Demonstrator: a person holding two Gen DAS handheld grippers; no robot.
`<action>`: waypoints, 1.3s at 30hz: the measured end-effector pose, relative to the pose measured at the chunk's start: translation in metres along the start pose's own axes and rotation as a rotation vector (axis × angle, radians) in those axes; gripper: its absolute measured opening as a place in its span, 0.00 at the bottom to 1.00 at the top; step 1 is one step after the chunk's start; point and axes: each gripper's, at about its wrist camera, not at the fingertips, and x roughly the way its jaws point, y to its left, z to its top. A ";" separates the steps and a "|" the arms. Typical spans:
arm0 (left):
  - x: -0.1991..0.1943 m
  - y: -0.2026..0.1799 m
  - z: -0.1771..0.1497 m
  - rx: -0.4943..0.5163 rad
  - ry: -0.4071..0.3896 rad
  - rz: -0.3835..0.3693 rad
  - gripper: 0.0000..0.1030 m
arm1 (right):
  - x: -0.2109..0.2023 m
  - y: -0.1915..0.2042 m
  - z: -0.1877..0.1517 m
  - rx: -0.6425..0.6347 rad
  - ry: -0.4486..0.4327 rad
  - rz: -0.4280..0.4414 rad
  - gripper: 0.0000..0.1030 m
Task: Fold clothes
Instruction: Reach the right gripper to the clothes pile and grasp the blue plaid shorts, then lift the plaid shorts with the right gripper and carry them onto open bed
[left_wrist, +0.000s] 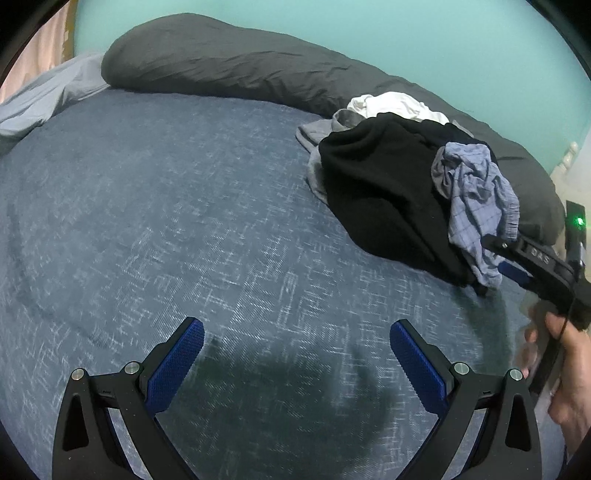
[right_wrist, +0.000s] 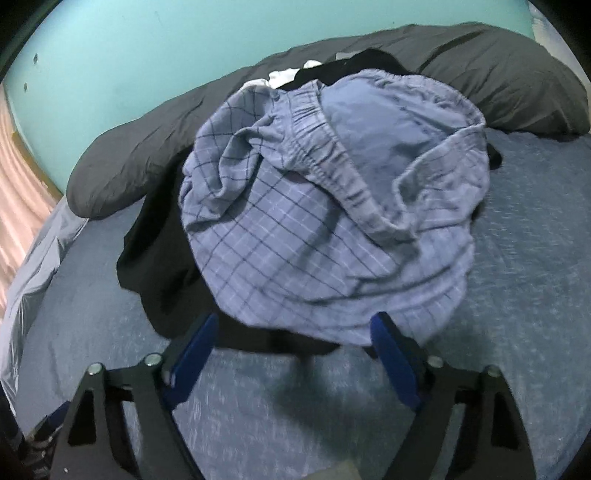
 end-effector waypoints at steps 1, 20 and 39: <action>0.001 0.002 0.000 0.001 0.000 0.004 1.00 | 0.004 0.000 0.002 0.004 0.002 0.010 0.76; -0.090 0.012 -0.037 0.022 -0.001 0.022 1.00 | -0.120 -0.002 -0.039 -0.074 -0.110 0.082 0.03; -0.294 0.005 -0.165 0.003 -0.032 -0.094 1.00 | -0.449 0.062 -0.177 -0.075 -0.277 0.390 0.02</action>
